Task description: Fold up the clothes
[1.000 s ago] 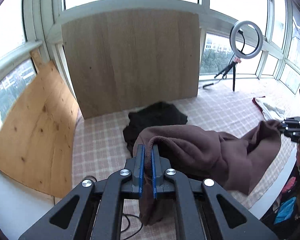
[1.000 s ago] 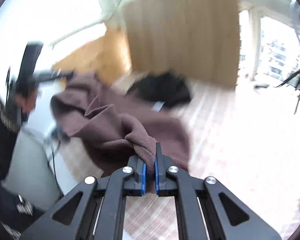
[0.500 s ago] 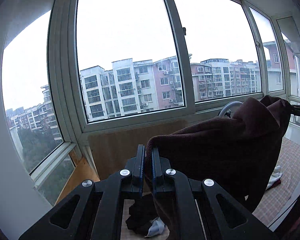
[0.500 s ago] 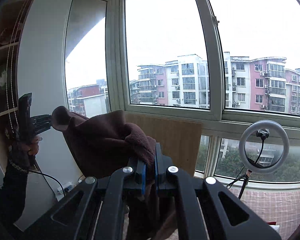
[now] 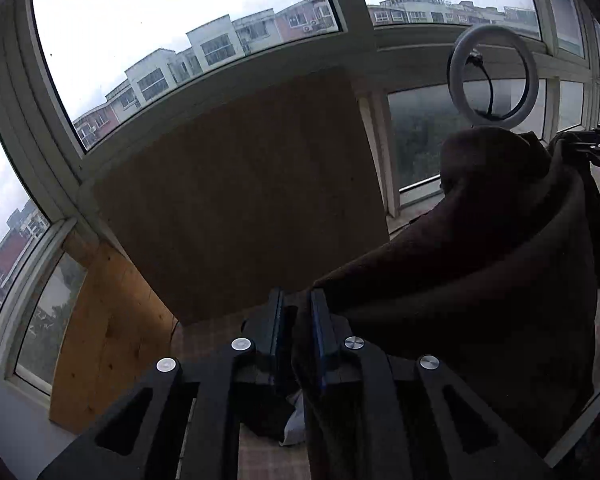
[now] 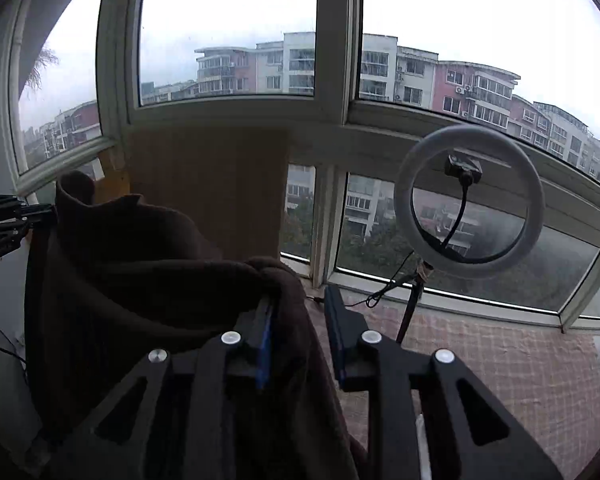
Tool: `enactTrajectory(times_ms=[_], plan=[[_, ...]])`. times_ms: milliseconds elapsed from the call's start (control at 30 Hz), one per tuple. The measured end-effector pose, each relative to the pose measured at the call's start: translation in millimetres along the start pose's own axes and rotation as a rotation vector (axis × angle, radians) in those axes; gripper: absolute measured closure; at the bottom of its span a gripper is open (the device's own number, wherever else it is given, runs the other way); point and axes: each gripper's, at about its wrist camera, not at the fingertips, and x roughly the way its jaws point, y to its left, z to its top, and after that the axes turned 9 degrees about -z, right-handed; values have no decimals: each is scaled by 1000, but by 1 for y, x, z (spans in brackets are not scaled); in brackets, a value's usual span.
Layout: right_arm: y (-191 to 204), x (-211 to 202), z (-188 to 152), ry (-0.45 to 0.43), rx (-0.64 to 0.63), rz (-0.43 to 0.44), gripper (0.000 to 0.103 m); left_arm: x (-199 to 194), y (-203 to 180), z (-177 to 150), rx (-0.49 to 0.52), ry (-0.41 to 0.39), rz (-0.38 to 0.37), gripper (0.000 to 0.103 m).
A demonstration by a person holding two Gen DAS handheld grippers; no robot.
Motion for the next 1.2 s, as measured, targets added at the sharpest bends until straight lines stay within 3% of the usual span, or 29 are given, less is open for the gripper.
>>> enactTrajectory(times_ms=[67,100,167,267,467,600,700,833,967,1000,1033,1100,1200], plan=[[-10,88,-29,223,32,-63,62,54,11,-23,-25,75,-61,96],[-18,109,-52,267,73,-36,62,78,16,-36,-40,105,-96,96],[-32,134,-95,299,132,28,62,103,14,-45,-31,129,-152,93],[-34,166,-123,368,141,26,62,133,6,-54,-5,154,-234,93],[-38,231,-176,501,164,27,62,208,-28,-15,58,185,-336,92],[-58,244,-171,477,300,77,62,261,-50,-1,77,236,-374,91],[-55,258,-162,476,284,75,62,294,-67,-2,94,295,-420,90],[-34,275,-162,518,184,85,61,297,-82,-10,131,277,-410,88],[-18,282,-168,541,121,111,61,284,-86,-14,143,240,-438,97],[-16,280,-170,535,125,126,68,277,-87,-15,151,226,-435,97],[-15,278,-171,531,129,143,93,269,-87,-16,156,213,-431,98],[-14,266,-170,508,120,156,94,245,-77,-12,133,158,-438,98],[-19,222,-154,392,102,130,96,192,-52,4,105,35,-391,98]])
